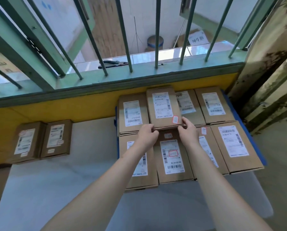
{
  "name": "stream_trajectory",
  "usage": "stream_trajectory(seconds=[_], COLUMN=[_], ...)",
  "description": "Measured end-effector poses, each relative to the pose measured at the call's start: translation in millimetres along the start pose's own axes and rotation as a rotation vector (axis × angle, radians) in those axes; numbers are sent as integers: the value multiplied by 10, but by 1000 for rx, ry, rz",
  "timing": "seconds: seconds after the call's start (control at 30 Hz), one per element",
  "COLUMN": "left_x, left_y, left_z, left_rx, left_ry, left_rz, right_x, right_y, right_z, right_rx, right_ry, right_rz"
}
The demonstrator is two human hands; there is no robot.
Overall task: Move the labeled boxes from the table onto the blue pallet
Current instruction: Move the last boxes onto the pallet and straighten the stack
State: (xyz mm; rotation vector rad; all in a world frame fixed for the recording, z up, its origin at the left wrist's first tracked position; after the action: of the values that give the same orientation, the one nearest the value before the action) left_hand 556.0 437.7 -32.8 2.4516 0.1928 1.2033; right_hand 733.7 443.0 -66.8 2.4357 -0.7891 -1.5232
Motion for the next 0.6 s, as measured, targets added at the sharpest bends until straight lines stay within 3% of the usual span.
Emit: stream_trajectory(seconds=[0.27, 0.43, 0.6], left_x=[94, -15, -349], left_y=[49, 157, 347], left_z=[-50, -283, -708], left_rx=[-50, 65, 221], left_ry=[-41, -18, -14], left_rz=[83, 122, 121], right_x=[-14, -259, -817], right_y=[66, 132, 270], right_z=[84, 188, 663], right_rx=[-17, 51, -19], right_ry=[8, 94, 102], right_rz=[3, -93, -242])
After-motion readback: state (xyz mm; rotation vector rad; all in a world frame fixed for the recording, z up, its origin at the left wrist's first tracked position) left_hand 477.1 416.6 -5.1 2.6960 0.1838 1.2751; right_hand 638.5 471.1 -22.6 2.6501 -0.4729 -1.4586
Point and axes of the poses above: each hand's wrist, its own y-axis away from the middle knuckle, its own z-axis out of the palm, x = y × z, the point moved 3 cm from there along -y, towards the middle knuckle, and after that the axes turned 4 degrees about z, right-handed, at the moved point
